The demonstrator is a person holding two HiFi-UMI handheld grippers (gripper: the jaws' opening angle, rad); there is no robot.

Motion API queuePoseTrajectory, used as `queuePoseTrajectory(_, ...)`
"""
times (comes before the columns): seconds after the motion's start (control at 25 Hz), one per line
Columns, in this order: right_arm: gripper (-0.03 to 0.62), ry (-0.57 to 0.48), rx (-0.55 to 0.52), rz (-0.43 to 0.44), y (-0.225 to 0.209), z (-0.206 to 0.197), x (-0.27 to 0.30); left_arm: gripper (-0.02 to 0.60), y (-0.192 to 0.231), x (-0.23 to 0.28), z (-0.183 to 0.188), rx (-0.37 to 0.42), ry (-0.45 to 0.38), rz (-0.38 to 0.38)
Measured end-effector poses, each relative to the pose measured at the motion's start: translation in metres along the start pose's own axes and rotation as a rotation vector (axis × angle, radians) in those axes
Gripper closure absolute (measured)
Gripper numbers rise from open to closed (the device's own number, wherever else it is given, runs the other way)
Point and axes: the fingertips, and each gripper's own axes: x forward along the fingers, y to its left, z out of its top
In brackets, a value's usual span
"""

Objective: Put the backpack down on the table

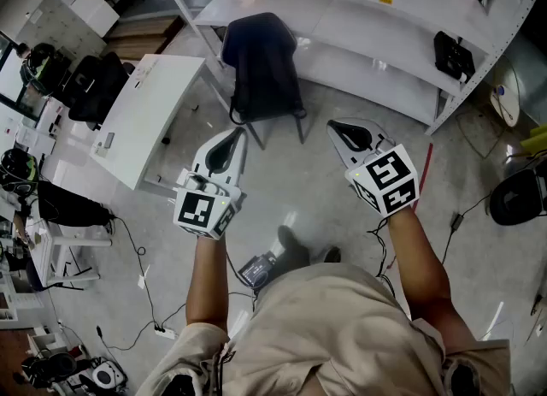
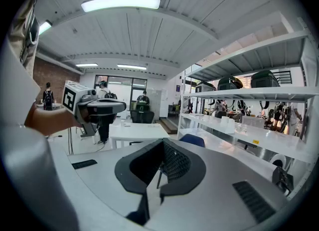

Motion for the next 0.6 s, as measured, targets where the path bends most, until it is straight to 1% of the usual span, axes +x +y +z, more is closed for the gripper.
queuePoseTrajectory(0.6,0.569,0.000,0.005,0.009,0.0018,0.0014,-0.0003,0.563,-0.0013,-0.0016,-0.0002,-0.006,-0.001,0.002)
